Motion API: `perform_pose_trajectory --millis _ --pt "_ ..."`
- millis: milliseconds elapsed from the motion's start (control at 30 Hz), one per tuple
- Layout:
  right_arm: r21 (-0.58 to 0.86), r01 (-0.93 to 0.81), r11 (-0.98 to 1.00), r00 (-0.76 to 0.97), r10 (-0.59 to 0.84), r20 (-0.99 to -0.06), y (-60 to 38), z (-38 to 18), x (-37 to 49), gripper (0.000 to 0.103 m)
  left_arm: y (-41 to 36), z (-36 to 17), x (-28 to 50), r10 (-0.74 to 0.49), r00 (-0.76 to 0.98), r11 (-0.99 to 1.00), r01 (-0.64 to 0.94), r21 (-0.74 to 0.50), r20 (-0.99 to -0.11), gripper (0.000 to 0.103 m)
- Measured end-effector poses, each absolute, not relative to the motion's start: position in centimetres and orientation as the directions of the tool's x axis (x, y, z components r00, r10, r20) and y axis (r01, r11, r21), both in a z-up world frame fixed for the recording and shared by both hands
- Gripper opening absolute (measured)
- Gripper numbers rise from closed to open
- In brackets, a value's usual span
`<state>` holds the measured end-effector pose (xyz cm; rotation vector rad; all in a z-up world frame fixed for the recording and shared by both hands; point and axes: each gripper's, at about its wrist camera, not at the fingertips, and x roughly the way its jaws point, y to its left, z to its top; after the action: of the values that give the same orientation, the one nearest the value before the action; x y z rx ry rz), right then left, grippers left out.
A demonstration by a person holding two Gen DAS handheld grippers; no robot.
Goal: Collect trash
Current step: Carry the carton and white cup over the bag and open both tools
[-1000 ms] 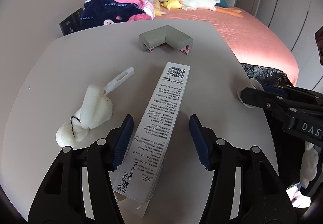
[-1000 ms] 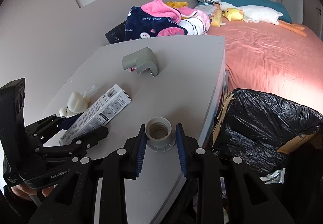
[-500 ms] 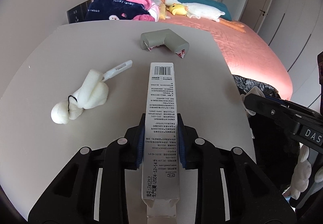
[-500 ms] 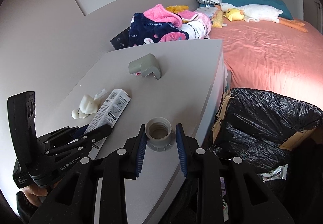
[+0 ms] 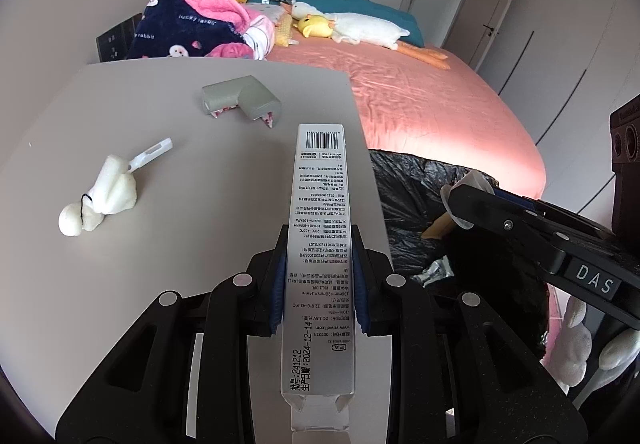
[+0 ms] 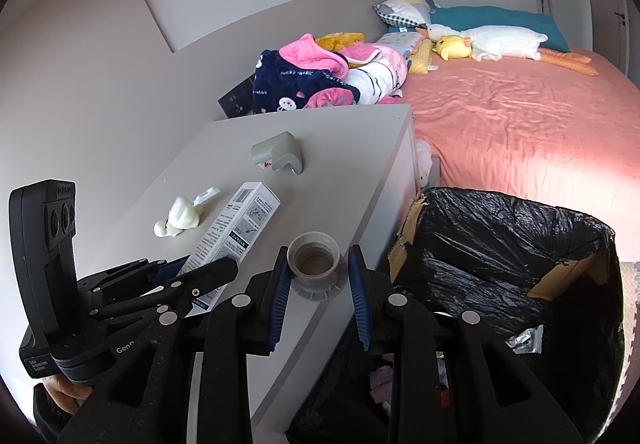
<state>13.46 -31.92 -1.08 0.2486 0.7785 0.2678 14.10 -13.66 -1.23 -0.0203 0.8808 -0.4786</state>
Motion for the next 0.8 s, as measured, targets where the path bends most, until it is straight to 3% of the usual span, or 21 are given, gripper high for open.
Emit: perform_pose_trajectory --millis 800 --pt "0.294 -0.034 0.955 0.743 0.221 -0.631 -38.5 0.8 8.5 0.03 -20.9 0.7 10.9 -0.539 0.458 0.806 0.526 -0.273 -0.707 0.027"
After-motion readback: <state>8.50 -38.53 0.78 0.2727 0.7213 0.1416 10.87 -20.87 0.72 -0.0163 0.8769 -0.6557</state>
